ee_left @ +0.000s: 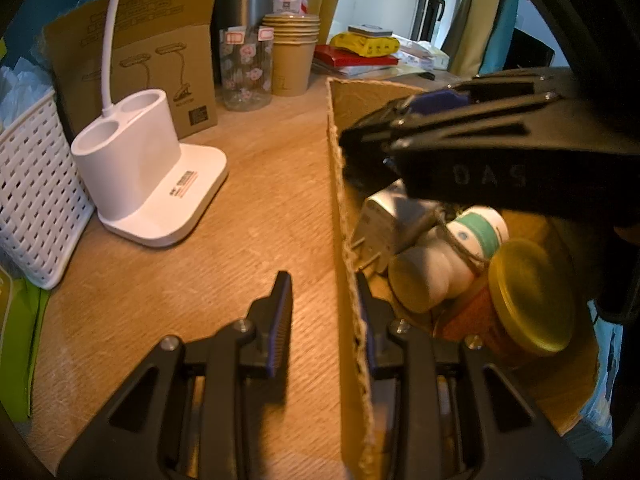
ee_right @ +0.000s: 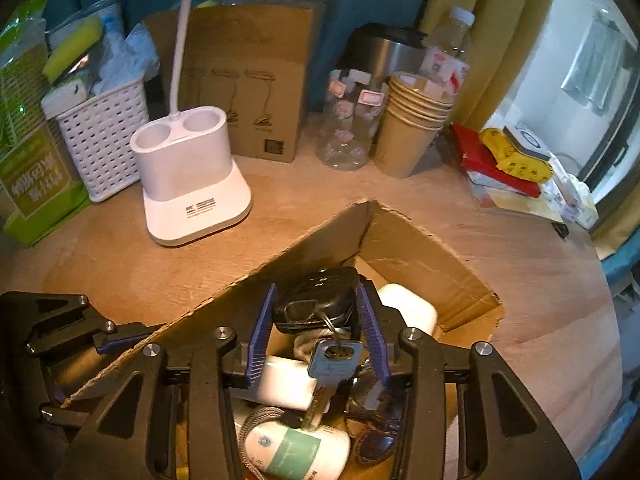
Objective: Organize rigid objects
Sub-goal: 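Carry the car key into the box and lower it, then open the right gripper and withdraw it from the box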
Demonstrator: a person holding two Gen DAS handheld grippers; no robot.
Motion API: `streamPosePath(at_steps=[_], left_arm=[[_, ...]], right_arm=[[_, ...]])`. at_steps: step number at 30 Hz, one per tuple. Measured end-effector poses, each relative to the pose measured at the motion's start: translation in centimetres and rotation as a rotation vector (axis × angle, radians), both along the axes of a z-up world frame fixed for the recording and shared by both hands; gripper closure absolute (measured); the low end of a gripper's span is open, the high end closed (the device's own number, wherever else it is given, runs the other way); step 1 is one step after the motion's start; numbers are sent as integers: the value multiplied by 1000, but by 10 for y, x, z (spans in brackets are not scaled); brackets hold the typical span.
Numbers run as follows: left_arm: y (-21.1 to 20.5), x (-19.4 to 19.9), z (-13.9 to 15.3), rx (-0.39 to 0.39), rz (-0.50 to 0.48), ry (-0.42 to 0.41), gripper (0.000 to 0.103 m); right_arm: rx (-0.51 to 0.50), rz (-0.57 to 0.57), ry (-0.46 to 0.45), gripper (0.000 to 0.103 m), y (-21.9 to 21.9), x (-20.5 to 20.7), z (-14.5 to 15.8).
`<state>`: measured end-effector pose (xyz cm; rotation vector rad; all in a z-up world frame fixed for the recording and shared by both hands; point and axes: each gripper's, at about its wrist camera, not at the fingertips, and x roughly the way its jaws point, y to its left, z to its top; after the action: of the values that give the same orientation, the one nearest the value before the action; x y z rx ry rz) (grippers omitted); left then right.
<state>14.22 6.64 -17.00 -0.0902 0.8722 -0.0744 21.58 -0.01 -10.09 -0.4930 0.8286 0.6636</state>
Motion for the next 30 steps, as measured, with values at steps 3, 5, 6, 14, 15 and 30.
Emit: streamPosePath(at_steps=[3, 5, 6, 14, 15, 30], left_arm=[[0, 0, 0, -1, 1, 2, 71], [-1, 1, 0, 0, 1, 4, 71], [-1, 1, 0, 0, 1, 4, 71], [-5, 1, 0, 13, -2, 1, 71], [-5, 1, 1, 14, -6, 0, 71], [-39, 7, 6, 96, -83, -37, 71]], right_arm=[[4, 3, 8, 56, 1, 1, 0], [20, 1, 18, 53, -1, 3, 0], [25, 1, 19, 51, -2, 3, 1], [81, -2, 7, 45, -11, -4, 8], [87, -3, 1, 45, -13, -7, 10], [139, -86, -52, 44, -76, -26, 35]])
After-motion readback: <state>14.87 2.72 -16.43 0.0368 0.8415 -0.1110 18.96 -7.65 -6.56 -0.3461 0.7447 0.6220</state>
